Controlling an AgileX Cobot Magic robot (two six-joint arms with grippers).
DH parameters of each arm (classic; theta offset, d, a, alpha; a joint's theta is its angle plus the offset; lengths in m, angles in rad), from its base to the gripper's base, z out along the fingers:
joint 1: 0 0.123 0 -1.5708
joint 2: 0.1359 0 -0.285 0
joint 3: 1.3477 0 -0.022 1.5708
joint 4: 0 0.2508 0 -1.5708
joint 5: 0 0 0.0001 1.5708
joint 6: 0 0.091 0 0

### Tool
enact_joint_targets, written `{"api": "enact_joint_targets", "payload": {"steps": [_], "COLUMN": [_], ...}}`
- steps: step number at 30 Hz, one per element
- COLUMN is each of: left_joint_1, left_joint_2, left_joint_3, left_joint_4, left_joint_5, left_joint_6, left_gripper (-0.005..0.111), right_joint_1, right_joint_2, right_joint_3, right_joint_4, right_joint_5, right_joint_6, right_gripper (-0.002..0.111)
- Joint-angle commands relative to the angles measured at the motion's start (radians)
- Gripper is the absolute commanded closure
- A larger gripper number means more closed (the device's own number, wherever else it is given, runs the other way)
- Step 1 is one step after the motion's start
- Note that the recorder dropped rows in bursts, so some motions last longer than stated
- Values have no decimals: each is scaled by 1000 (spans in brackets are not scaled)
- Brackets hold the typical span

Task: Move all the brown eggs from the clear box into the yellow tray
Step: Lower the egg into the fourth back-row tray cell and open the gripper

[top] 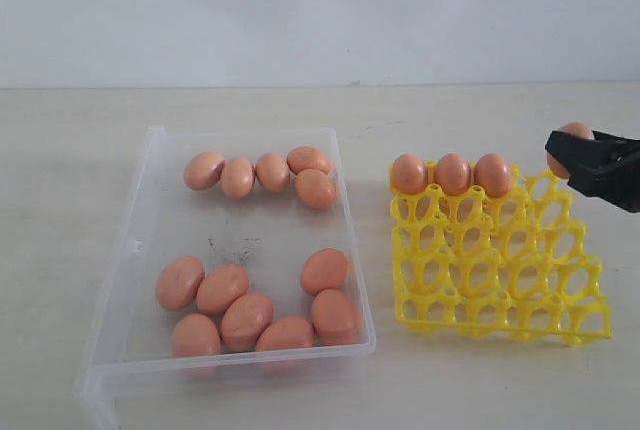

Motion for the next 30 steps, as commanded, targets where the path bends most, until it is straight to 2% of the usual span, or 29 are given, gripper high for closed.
{"api": "enact_joint_targets", "payload": {"steps": [1,18,30], "left_joint_1": [-8,-8,-8], "left_joint_2": [-2,-2,-2], "left_joint_3": [3,3,3], "left_joint_4": [-2,-2,-2], "left_joint_5": [0,0,0], "left_joint_6": [1,1,1], "left_gripper": [103,103,103], "right_joint_1": [-7,31,54], "right_joint_2": [39,163,172], "right_joint_3": [3,-90,-113], "right_joint_4": [38,83,91], "right_joint_5": [-12,-12,-12], "right_joint_6": [-39,-68,-90], "right_gripper": [109,109,109]}}
